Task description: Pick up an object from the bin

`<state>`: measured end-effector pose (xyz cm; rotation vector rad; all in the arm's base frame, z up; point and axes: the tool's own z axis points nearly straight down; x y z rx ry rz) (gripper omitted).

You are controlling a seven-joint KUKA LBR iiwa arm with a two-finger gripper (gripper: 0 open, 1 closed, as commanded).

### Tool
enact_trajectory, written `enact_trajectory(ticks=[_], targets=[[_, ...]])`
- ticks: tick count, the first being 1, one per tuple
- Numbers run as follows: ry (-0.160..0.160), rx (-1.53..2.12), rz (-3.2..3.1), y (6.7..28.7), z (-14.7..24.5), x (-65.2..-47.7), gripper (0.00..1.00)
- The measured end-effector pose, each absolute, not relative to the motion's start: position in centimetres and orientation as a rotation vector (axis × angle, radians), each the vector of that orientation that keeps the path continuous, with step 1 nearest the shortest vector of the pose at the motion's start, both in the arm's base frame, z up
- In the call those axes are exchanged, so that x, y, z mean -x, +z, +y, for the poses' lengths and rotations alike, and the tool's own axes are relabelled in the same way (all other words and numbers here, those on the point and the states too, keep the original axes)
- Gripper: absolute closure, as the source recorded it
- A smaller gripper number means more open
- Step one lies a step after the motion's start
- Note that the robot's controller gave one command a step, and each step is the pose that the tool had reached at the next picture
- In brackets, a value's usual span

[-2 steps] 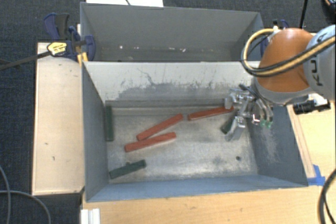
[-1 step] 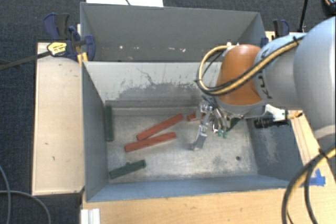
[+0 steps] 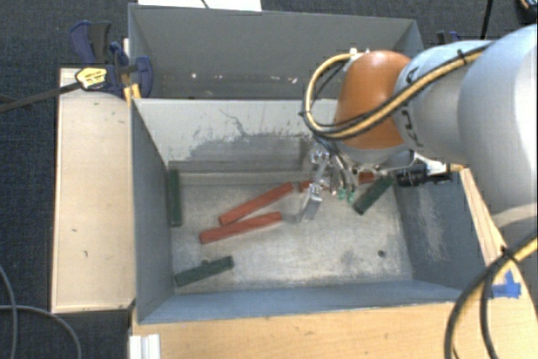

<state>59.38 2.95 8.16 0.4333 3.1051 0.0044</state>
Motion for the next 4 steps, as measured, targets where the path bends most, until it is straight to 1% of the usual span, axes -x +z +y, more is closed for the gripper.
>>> enact_trajectory(ticks=[1,2,3,4], targets=[[0.001,-0.422,3.112,7.0,2.8,-56.8,0.00],[0.001,-0.415,3.111,7.1,2.8,-56.9,1.00],[0.000,-0.413,3.111,7.1,2.8,-56.9,0.00],[0.006,-0.525,3.099,7.0,12.2,-55.1,0.00]])
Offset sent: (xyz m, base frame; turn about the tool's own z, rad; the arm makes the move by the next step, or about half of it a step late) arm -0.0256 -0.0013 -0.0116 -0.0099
